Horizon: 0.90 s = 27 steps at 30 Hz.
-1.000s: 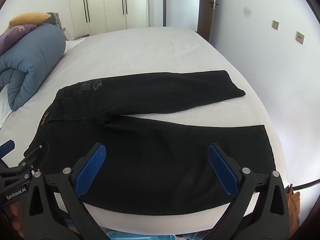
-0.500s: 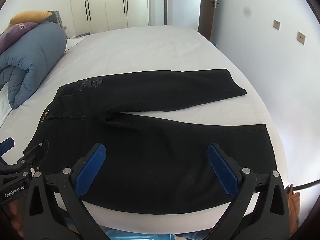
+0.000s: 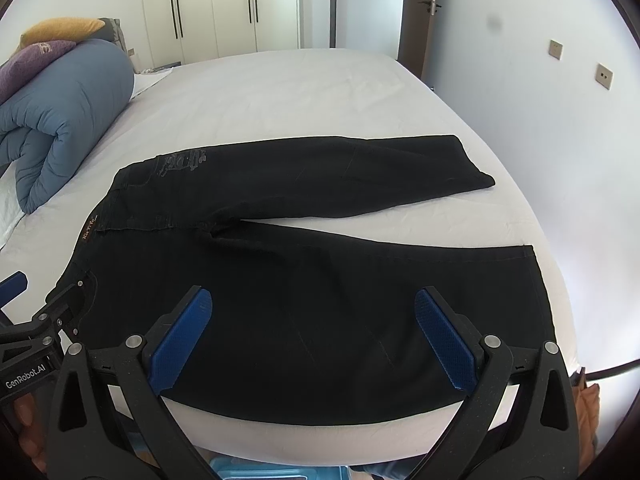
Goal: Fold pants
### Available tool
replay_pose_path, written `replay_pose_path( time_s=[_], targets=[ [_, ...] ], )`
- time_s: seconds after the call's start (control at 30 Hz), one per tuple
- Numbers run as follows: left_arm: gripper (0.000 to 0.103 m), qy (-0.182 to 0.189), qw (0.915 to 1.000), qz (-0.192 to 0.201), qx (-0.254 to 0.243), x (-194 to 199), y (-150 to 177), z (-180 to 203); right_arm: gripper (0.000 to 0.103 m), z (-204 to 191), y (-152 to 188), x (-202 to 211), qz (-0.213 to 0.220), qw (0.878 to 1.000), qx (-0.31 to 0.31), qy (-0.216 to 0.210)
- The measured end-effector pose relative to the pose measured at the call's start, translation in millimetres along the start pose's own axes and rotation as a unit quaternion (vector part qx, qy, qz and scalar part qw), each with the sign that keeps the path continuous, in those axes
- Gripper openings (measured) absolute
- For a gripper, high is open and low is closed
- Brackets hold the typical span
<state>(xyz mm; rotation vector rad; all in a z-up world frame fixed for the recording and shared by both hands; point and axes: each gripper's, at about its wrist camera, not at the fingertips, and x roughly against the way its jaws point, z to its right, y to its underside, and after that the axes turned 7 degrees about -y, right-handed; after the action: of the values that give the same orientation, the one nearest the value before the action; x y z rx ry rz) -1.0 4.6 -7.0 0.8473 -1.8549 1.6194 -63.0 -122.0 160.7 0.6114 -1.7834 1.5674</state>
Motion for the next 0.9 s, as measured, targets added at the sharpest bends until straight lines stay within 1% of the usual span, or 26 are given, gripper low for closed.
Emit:
replay_pose_path(
  time_s=[0.9],
  targets=[
    [0.103,-0.001,1.0,-0.003,0.001,0.4,4.1,-4.3,0.103,-4.9,9.1,-5.2,-0.007,1.0,0.004,-0.002]
  ],
)
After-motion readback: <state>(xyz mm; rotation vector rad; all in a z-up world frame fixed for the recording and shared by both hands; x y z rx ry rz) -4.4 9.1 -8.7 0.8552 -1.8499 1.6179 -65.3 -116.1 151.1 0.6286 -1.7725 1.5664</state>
